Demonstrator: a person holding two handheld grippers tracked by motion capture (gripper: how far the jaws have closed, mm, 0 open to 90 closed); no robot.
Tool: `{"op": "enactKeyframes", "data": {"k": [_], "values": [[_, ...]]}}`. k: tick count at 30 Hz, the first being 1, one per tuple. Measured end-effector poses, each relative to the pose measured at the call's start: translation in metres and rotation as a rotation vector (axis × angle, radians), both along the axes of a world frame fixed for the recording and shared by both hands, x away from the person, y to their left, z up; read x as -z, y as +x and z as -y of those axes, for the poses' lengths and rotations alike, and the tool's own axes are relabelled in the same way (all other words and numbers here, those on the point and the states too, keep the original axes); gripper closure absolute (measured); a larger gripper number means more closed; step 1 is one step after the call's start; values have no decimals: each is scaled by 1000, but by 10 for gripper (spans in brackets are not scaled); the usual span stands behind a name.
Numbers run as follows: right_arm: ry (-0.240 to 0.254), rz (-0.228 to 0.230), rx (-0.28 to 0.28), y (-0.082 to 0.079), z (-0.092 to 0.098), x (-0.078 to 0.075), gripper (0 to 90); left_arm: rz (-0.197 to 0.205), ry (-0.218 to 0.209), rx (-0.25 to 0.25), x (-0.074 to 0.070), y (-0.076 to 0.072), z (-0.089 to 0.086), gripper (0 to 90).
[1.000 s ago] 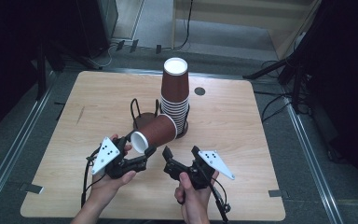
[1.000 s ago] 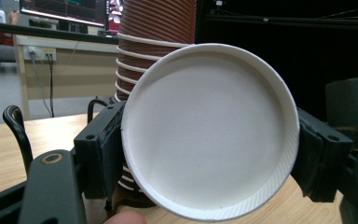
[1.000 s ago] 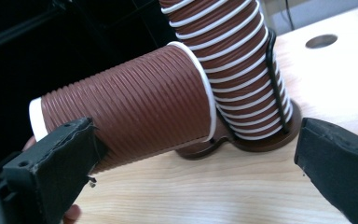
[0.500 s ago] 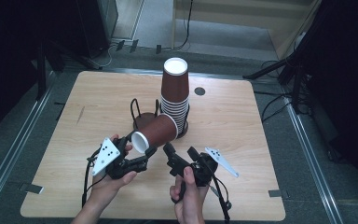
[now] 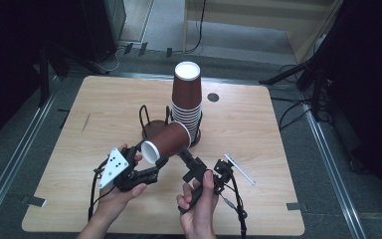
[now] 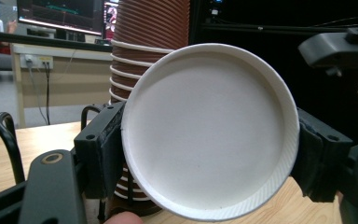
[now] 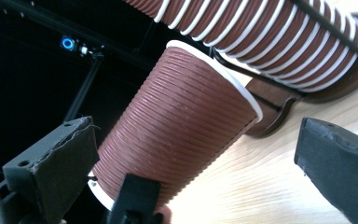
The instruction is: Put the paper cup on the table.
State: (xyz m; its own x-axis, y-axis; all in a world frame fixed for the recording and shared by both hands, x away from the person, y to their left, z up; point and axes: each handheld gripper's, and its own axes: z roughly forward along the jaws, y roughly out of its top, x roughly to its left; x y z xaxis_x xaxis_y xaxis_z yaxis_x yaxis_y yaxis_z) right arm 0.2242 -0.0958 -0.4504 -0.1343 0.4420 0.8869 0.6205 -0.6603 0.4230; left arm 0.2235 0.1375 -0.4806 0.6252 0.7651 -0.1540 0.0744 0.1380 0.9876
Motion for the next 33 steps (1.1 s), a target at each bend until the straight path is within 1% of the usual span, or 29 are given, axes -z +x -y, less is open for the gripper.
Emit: {"op": "enactKeyframes", "data": {"k": [1, 2, 3, 4, 5, 6, 7, 8, 9, 10, 11, 12, 13, 14, 15, 18, 19, 20, 22, 24, 26, 27, 30, 33], "values": [[12, -12, -3, 1, 0, 0, 0, 4, 4, 1, 0, 0, 0, 239], [12, -12, -3, 1, 0, 0, 0, 4, 4, 1, 0, 0, 0, 239], [68, -48, -12, 3, 1, 1, 0, 9, 8, 3, 1, 0, 2, 239], [68, -48, -12, 3, 1, 1, 0, 9, 8, 3, 1, 0, 2, 239], [104, -70, -28, 6, 1, 3, 0, 9, 12, 2, 1, -1, 2, 238], [104, -70, -28, 6, 1, 3, 0, 9, 15, 3, 1, -1, 3, 238], [121, -79, -34, 7, 1, 3, 0, 9, 21, 6, 1, -1, 3, 238], [145, -95, -47, 9, 0, 4, 0, 12, 16, 11, 2, -1, 4, 238], [145, -95, -47, 9, 0, 4, 0, 12, 16, 11, 2, -1, 4, 238], [156, -106, -48, 9, 0, 4, 0, 14, 18, 14, 2, -1, 5, 238], [185, -123, -57, 12, -1, 6, 0, 16, 19, 16, 2, -2, 5, 238], [200, -135, -60, 14, -2, 7, 0, 19, 21, 17, 2, -2, 5, 238], [200, -135, -60, 14, -2, 7, 0, 19, 21, 17, 2, -2, 5, 238], [227, -157, -63, 17, -3, 9, 0, 22, 20, 18, 2, -2, 6, 238], [227, -157, -63, 17, -3, 9, 0, 22, 20, 18, 2, -2, 6, 238], [266, -191, -59, 20, -5, 12, 0, 28, 25, 20, 3, -2, 7, 238], [287, -206, -59, 22, -6, 14, 0, 30, 26, 20, 3, -3, 7, 238], [287, -206, -59, 22, -6, 14, 0, 31, 28, 21, 3, -3, 7, 238], [332, -238, -72, 26, -6, 18, 0, 36, 33, 25, 3, -3, 8, 239], [343, -253, -66, 29, -7, 21, 0, 41, 43, 26, 4, -4, 9, 238], [350, -245, -61, 30, -7, 21, 0, 45, 50, 28, 4, -4, 10, 238], [364, -243, -62, 31, -7, 21, 0, 47, 53, 29, 5, -4, 11, 238], [362, -246, -68, 33, -8, 22, 0, 50, 59, 30, 5, -4, 12, 238], [375, -252, -70, 36, -8, 24, 0, 57, 65, 36, 5, -5, 14, 239]]}}
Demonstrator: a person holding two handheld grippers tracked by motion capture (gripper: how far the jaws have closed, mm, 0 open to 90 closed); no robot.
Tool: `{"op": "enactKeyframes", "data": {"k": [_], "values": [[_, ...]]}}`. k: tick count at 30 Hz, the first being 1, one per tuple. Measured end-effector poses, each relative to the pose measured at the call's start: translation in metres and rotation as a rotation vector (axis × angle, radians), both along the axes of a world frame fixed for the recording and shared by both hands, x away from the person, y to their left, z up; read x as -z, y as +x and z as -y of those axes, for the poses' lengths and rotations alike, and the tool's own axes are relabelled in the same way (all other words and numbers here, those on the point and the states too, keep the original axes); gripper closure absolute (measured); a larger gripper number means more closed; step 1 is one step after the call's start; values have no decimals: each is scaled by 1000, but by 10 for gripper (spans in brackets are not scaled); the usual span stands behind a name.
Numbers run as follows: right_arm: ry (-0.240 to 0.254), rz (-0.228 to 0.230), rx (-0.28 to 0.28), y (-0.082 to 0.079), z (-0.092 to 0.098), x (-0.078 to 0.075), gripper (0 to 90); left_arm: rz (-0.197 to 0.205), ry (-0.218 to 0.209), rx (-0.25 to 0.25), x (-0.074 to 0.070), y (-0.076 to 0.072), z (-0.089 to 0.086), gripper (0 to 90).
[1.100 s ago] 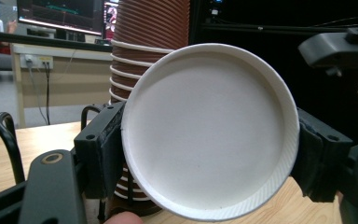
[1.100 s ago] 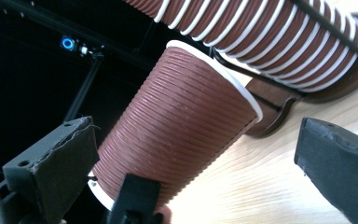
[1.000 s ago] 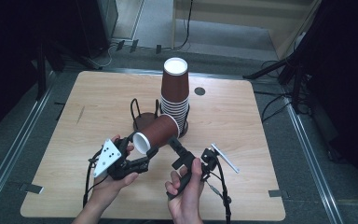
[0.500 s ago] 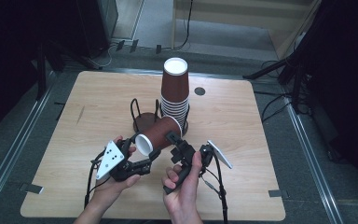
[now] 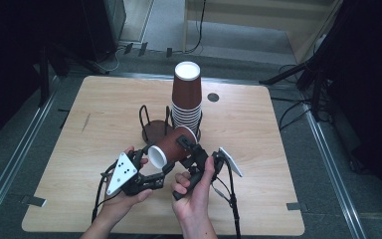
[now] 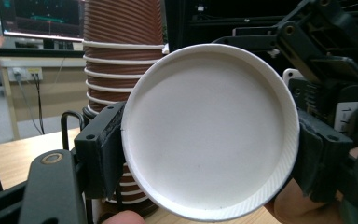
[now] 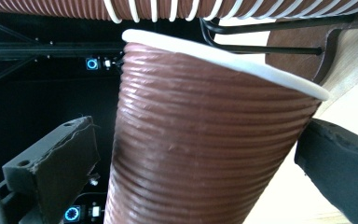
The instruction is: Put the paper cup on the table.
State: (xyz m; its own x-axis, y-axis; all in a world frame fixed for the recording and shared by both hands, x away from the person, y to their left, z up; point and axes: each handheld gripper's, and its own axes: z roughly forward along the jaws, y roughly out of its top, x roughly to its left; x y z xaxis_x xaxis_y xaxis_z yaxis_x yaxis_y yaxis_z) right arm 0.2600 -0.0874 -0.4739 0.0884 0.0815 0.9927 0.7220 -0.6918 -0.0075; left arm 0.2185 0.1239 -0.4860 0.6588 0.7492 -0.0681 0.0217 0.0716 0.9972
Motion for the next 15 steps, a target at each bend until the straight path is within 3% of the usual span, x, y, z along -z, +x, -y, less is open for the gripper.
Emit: {"op": "enactKeyframes", "data": {"k": [15], "values": [[34, -5, -23, 8, -3, 4, 0, 22, 14, 14, 0, -1, 2, 240]]}}
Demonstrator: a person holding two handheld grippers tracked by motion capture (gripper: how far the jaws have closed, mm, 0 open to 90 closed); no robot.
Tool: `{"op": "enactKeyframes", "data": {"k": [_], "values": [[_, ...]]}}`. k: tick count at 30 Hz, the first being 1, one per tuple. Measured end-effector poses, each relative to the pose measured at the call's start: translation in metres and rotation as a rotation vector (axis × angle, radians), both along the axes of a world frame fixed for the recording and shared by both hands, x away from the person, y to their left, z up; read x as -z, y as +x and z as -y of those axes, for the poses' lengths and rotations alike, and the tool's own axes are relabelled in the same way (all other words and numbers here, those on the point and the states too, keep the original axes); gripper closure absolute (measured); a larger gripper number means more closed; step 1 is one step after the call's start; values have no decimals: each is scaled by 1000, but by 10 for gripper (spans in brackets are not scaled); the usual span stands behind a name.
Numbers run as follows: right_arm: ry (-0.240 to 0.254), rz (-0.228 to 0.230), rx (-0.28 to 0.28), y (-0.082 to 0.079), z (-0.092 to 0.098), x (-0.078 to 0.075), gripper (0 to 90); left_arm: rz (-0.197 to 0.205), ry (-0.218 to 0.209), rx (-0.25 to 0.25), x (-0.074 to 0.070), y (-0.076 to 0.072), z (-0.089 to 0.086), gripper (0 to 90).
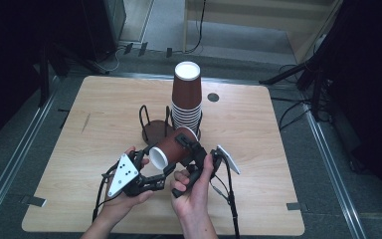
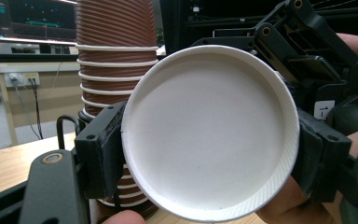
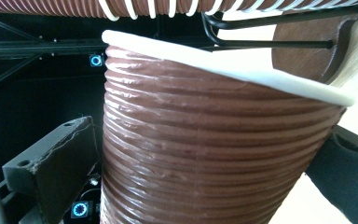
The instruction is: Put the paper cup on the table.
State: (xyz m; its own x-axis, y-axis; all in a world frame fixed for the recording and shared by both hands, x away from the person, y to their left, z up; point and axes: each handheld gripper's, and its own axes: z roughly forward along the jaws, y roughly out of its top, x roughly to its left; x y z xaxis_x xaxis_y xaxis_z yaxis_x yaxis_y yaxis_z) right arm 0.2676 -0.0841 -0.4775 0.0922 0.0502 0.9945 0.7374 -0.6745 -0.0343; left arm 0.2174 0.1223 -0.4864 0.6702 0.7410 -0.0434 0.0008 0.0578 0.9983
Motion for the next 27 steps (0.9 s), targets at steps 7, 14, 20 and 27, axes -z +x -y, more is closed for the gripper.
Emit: {"op": "enactKeyframes", "data": {"k": [7, 14, 20, 27], "values": [[29, 5, -9, 2, -2, 2, 0, 1, -3, 8, 0, -1, 1, 240], [39, -4, 9, 1, 1, 3, 65, 0, 1, 5, 0, 0, 0, 240], [48, -8, 7, 1, 2, 5, 78, -3, 5, 7, 0, -1, 0, 239], [42, 3, 7, 1, 2, 6, 94, -5, 15, 5, 0, -1, -1, 233]]}}
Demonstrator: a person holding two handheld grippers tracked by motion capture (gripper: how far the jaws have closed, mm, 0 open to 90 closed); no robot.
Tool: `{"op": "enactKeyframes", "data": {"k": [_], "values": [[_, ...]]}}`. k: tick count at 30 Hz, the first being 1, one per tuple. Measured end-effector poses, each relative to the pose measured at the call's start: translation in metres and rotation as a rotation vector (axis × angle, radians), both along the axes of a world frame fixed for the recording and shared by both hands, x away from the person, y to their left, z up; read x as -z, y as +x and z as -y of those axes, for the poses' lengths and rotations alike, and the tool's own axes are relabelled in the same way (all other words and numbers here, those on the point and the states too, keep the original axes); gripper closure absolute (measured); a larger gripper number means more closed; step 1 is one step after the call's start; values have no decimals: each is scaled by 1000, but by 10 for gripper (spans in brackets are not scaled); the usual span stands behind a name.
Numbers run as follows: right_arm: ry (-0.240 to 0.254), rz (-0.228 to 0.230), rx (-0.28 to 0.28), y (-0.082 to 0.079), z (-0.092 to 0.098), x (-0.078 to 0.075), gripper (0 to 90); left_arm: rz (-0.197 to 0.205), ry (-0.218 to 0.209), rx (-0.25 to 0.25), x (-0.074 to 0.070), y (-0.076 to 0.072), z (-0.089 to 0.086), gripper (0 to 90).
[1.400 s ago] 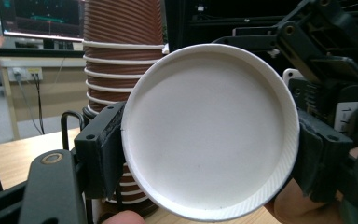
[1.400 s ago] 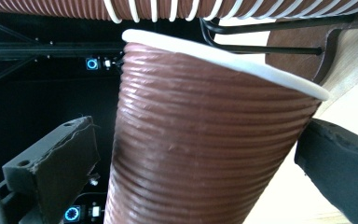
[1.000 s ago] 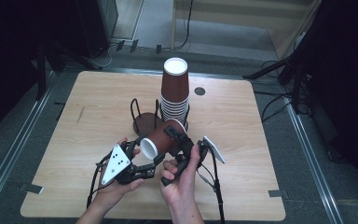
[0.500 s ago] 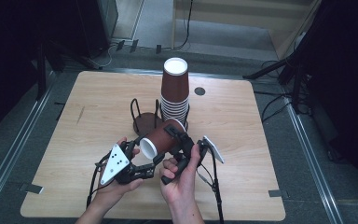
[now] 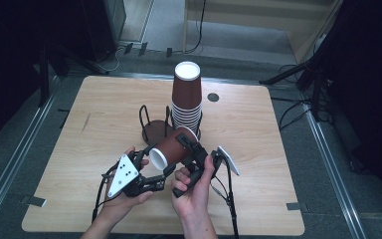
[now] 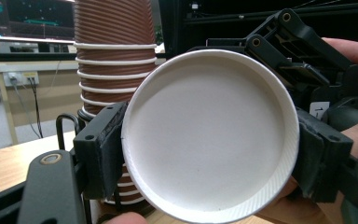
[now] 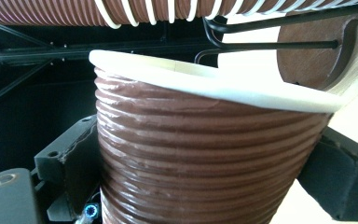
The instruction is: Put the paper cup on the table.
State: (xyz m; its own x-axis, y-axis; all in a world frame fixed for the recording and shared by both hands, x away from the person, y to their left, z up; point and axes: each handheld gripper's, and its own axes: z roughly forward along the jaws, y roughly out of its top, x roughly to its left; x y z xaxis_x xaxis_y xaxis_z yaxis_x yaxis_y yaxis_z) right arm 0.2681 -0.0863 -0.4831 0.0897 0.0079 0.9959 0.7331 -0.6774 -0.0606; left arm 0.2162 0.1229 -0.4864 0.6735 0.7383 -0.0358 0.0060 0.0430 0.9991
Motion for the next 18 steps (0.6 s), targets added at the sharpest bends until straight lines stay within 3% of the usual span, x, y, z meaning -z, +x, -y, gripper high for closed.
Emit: {"op": "enactKeyframes", "data": {"k": [5, 8, 10, 13, 14, 18], "values": [[-17, 19, 4, -1, -1, 0, 103, -5, 0, -6, -1, -1, 0, 226], [-21, 30, 12, -1, 0, -2, 107, -42, -22, 4, -2, -2, -2, 200], [-35, 35, 29, -1, 2, -4, 108, -55, -40, 9, -3, -2, -3, 96], [-64, 63, 46, -1, 5, -7, 109, -66, -50, -5, -3, -2, -5, 71], [-78, 69, 53, -1, 6, -10, 109, -72, -64, -2, -3, -2, -6, 10], [-108, 82, 62, 0, 9, -11, 109, -95, -85, -18, -4, -3, -8, 0]]}}
